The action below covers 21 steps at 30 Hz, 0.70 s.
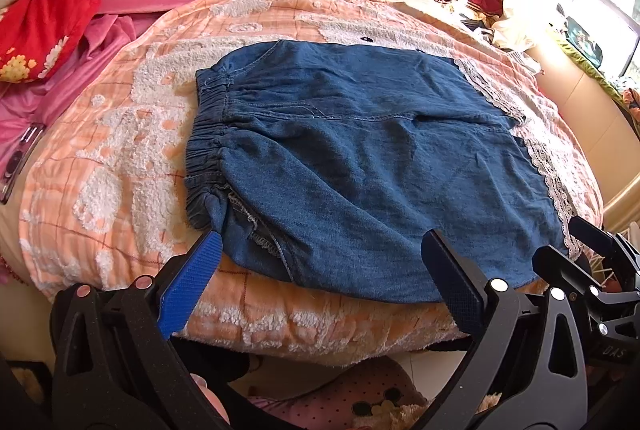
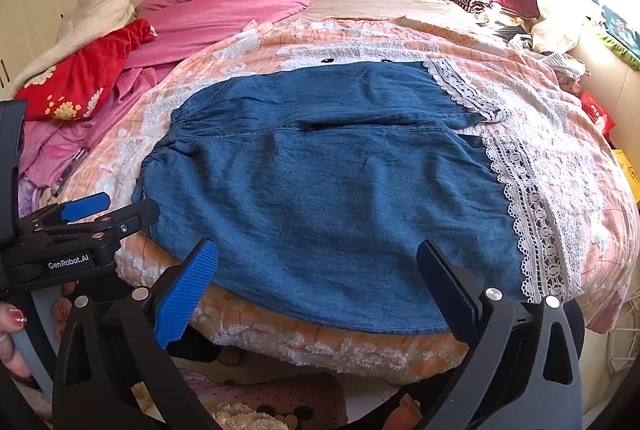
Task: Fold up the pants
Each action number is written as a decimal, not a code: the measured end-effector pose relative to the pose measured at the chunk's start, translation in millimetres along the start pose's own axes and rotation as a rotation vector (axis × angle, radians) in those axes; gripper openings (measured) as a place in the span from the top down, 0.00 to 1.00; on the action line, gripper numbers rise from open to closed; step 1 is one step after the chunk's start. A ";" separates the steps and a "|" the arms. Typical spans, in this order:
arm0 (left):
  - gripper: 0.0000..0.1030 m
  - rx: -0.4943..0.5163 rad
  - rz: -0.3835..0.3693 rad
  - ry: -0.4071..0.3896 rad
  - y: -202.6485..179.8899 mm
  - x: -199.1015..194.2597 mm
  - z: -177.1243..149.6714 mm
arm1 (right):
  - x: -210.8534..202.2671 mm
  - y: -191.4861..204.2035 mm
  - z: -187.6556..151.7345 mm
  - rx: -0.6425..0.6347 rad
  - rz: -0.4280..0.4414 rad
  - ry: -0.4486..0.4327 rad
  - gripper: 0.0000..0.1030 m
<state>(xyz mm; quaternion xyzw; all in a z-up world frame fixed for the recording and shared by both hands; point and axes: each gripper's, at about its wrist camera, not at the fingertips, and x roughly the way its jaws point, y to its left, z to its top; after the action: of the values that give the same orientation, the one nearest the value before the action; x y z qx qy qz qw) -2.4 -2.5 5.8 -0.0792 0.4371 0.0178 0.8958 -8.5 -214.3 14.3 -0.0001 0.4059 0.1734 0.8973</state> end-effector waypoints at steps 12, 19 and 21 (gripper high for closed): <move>0.09 0.006 0.003 -0.001 -0.4 2.2 2.5 | 4.9 0.5 5.8 -0.010 0.006 0.001 0.04; 0.09 0.009 0.001 0.002 -0.3 5.4 5.4 | 7.0 0.4 12.6 -0.014 0.002 -0.004 0.04; 0.09 0.012 0.000 0.003 -0.7 7.2 6.4 | 7.8 0.5 14.5 -0.015 0.001 -0.004 0.04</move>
<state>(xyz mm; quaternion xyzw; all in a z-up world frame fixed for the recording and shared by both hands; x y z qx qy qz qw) 7.0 -2.4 4.1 -0.0736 0.4387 0.0151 0.8955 6.7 -209.4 18.3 -0.0064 0.4028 0.1771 0.8979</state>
